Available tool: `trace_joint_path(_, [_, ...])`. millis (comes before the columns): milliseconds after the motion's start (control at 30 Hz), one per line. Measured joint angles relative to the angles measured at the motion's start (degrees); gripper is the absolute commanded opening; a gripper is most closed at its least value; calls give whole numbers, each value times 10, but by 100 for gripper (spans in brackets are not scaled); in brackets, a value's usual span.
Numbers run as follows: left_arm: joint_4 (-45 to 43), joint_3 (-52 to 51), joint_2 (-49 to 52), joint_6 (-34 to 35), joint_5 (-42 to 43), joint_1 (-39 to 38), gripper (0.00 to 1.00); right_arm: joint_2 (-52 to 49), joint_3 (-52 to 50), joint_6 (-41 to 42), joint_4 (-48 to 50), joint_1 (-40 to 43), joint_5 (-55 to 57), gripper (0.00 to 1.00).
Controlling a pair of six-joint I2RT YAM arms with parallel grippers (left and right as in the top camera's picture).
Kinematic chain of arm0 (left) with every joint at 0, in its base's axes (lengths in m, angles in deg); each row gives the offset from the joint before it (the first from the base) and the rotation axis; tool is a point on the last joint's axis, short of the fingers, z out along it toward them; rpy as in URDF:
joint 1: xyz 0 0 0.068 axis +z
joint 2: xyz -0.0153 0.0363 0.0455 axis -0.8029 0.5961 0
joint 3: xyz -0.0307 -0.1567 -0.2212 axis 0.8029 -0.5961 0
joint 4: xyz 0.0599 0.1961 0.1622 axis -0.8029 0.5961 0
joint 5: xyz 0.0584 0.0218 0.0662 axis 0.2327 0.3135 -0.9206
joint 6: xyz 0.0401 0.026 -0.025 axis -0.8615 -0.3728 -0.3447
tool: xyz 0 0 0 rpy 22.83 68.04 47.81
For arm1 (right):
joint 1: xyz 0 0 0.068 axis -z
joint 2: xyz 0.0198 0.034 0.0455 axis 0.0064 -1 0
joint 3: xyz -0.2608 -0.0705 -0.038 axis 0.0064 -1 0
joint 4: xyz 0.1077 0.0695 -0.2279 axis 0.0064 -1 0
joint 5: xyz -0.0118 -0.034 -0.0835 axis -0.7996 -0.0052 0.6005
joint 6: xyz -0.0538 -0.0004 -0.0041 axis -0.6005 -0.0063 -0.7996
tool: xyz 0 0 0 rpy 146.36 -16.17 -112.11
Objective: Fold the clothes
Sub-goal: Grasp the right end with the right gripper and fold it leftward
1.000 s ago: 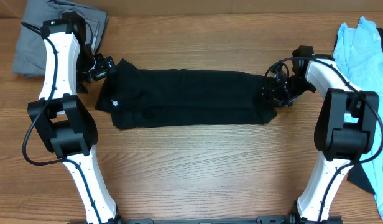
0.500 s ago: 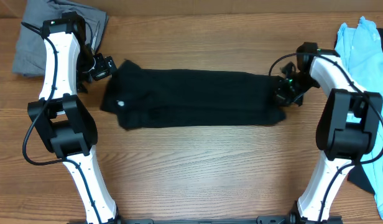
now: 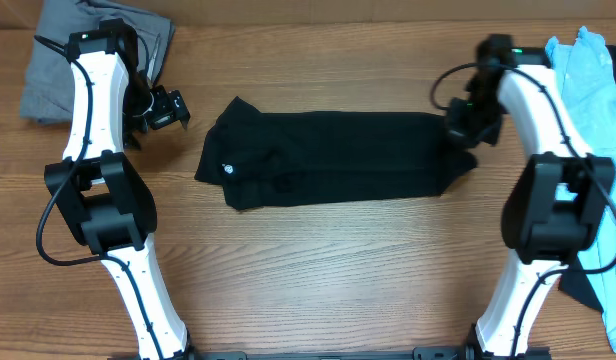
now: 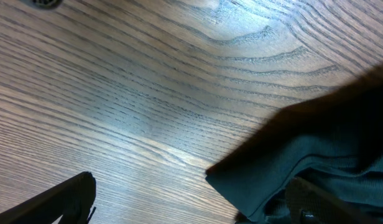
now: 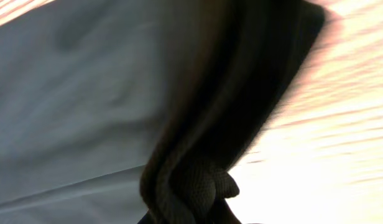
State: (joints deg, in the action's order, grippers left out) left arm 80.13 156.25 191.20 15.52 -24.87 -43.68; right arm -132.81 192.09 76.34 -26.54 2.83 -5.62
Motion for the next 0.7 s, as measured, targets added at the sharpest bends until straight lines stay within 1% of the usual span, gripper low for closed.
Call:
trace_joint_path(267, [0,0,0,0,0,0,100,0,0,21,30,-142,-8,4])
trace_joint_path(467, [0,0,0,0,0,0,100,0,0,27,45,-218,-17,4])
trace_joint_path(567, [0,0,0,0,0,0,100,0,0,32,55,-245,-18,8])
trace_joint_path(667, [0,0,0,0,0,0,100,0,0,39,68,-264,-18,9])
trace_joint_path(700, [0,0,0,0,0,0,100,0,0,42,71,-268,-18,17])
